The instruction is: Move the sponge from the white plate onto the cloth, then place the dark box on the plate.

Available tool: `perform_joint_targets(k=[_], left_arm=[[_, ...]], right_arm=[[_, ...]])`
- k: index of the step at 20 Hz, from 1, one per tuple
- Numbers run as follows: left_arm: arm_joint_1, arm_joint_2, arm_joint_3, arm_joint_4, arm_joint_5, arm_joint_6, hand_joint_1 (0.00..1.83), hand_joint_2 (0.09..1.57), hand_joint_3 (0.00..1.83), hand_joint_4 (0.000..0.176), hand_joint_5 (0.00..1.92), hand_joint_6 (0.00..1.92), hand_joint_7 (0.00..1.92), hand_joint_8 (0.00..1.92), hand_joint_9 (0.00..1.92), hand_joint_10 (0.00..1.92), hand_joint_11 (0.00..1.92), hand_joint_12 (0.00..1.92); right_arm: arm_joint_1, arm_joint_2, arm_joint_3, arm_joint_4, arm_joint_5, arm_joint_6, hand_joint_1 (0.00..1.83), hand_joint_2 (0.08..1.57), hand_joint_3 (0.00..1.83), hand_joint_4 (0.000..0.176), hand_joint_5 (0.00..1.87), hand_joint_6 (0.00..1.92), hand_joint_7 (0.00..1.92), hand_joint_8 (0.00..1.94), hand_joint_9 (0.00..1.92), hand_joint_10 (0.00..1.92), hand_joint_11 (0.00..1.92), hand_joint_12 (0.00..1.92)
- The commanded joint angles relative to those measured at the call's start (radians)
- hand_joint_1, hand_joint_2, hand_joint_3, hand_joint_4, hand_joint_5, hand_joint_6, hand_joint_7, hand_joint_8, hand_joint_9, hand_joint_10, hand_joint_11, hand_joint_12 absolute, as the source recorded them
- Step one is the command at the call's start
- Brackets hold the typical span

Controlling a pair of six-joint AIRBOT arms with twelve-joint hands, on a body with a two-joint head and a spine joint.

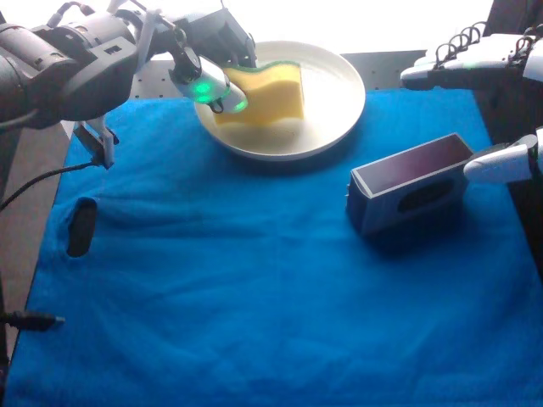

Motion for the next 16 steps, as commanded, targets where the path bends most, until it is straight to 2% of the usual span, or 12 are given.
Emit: perform_joint_targets(k=[1,2,3,5,6,8,9,10,11,13,15,16], left_arm=[[-0.017,0.014,-0.009,-0.008,-0.13,-0.004,1.24,1.09,0.0,0.0,1.05,0.76,1.02,1.05,1.08,0.52,0.67,1.21],[-0.016,0.026,-0.025,-0.008,-0.148,-0.004,1.24,1.09,0.0,0.0,1.06,0.74,1.01,1.07,1.09,0.54,0.64,1.27],[-0.016,0.057,-0.064,-0.008,-0.194,-0.004,1.35,1.11,0.01,0.0,1.04,0.77,0.92,1.12,0.9,1.13,0.48,1.32],[-0.015,0.124,-0.156,0.018,-0.292,-0.005,1.24,1.1,0.0,0.0,1.1,0.7,0.95,1.13,0.8,0.95,0.43,1.47],[-0.008,0.207,-0.26,0.062,-0.385,-0.004,1.26,1.11,0.0,0.0,1.08,0.74,0.93,1.15,0.67,1.08,0.28,1.49],[0.009,0.266,-0.323,0.08,-0.432,-0.001,1.24,1.11,0.0,0.0,1.1,0.7,0.92,1.19,0.67,1.01,0.25,1.52],[0.034,0.316,-0.379,0.085,-0.481,0.001,1.24,1.09,0.0,0.0,1.13,0.63,0.95,1.17,0.72,1.0,0.34,1.53],[0.062,0.358,-0.422,0.086,-0.519,0.001,1.24,1.08,0.0,0.011,1.08,0.78,1.03,0.97,0.9,0.8,0.6,1.34],[0.091,0.404,-0.465,0.089,-0.55,0.001,1.35,1.08,0.0,0.0,1.04,0.91,1.08,0.79,0.96,0.98,0.71,1.15],[0.134,0.479,-0.54,0.143,-0.555,-0.009,1.24,1.08,0.0,0.018,1.03,0.88,1.06,0.89,1.01,0.64,0.76,1.22],[0.175,0.55,-0.605,0.244,-0.523,-0.073,1.23,1.11,0.0,0.0,0.95,0.98,1.04,0.96,1.01,0.6,0.71,1.28],[0.197,0.583,-0.636,0.287,-0.488,-0.088,1.35,1.1,0.0,0.0,0.94,0.97,1.06,0.91,0.91,1.08,0.65,1.32]], right_arm=[[0.011,-0.001,-0.002,0.065,0.087,0.005,0.55,1.06,0.0,0.082,0.23,0.01,0.23,0.01,0.17,0.01,0.11,0.15],[0.011,-0.001,-0.003,0.065,0.087,0.005,0.52,1.05,0.0,0.08,0.23,0.01,0.24,0.01,0.17,0.01,0.12,0.15],[0.011,-0.001,-0.005,0.065,0.087,0.007,0.52,1.05,0.0,0.075,0.24,0.01,0.24,0.01,0.17,0.01,0.12,0.14],[0.01,-0.001,-0.007,0.065,0.087,0.017,0.53,1.06,0.0,0.074,0.24,0.01,0.24,0.0,0.17,0.0,0.12,0.14],[0.01,-0.001,-0.013,0.069,0.087,0.023,0.52,1.07,0.0,0.079,0.25,0.01,0.24,0.0,0.17,0.0,0.12,0.14],[0.01,-0.001,-0.019,0.071,0.087,0.024,0.52,1.07,0.0,0.089,0.24,0.0,0.23,0.0,0.17,0.0,0.12,0.14],[0.01,0.0,-0.022,0.072,0.087,0.024,0.51,1.07,0.01,0.087,0.24,0.0,0.23,0.0,0.17,0.0,0.12,0.13],[0.01,0.003,-0.027,0.073,0.087,0.024,0.51,1.07,0.0,0.089,0.24,0.0,0.23,0.0,0.16,0.0,0.11,0.13],[0.01,0.006,-0.031,0.074,0.087,0.024,0.53,1.07,0.0,0.091,0.24,0.0,0.22,0.0,0.15,0.0,0.09,0.12],[0.01,0.017,-0.04,0.074,0.087,0.024,0.55,1.07,0.0,0.088,0.23,0.0,0.23,0.01,0.17,0.01,0.1,0.13],[0.008,0.019,-0.043,0.074,0.087,0.024,0.53,1.05,0.0,0.106,0.24,0.0,0.23,0.01,0.17,0.01,0.12,0.13],[0.008,0.019,-0.043,0.074,0.087,0.024,0.54,1.04,0.0,0.105,0.24,0.0,0.23,0.0,0.16,0.0,0.11,0.12]])
